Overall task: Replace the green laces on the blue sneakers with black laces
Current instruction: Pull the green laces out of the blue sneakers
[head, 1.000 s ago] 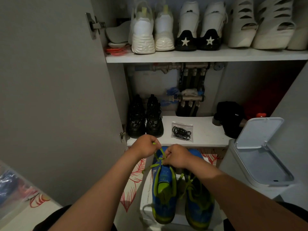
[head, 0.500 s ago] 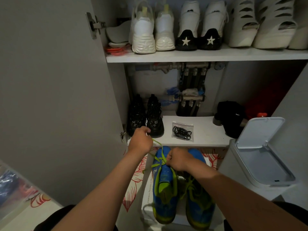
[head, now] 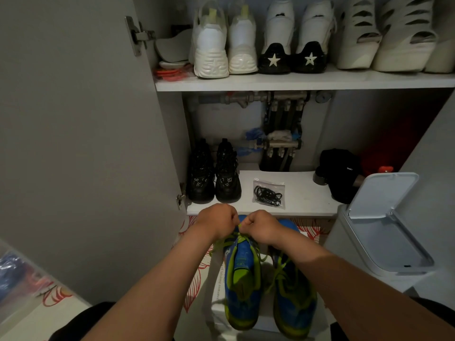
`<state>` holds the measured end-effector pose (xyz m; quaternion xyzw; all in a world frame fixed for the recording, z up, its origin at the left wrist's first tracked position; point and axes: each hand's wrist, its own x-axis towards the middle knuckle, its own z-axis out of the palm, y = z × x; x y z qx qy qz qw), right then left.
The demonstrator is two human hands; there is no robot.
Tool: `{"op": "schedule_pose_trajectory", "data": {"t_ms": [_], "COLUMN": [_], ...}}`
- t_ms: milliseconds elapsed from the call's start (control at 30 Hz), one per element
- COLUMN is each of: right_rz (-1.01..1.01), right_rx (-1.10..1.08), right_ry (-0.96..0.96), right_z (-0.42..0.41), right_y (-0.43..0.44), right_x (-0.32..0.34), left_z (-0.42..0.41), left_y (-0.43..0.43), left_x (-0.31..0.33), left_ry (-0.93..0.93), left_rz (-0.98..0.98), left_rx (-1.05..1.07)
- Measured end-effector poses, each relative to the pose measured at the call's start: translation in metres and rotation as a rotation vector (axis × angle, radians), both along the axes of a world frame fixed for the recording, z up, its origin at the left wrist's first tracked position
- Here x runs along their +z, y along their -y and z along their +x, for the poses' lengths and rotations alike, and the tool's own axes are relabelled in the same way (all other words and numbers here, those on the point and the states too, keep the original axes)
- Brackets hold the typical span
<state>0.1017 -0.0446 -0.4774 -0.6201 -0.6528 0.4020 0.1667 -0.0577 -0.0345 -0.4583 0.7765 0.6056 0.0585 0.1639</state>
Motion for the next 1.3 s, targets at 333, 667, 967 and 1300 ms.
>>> {"op": "schedule_pose_trajectory", "data": {"t_ms": [333,667,967,1300], "right_rz": [-0.075,-0.040,0.007,-0.050], "right_rx": [0.107,0.173,0.148,0.063], "right_ry": [0.144,0.187,0.169,0.121], "right_z": [-0.001,-0.002,-0.003,0.000], "right_y": [0.002,0.002,0.001,0.000], "right_x": [-0.002,-0.010,-0.016,-0.016], "left_z": [0.001,0.001,0.003,0.001], "left_y": [-0.002,0.001,0.005,0.006], "left_x": [0.018,0.012,-0.009,-0.004], "left_ry": [0.521,0.249,0.024,-0.240], "left_rz": [0.329,0.298,0.038,0.187], "left_rx": [0.474,0.428,-0.164,-0.020]}}
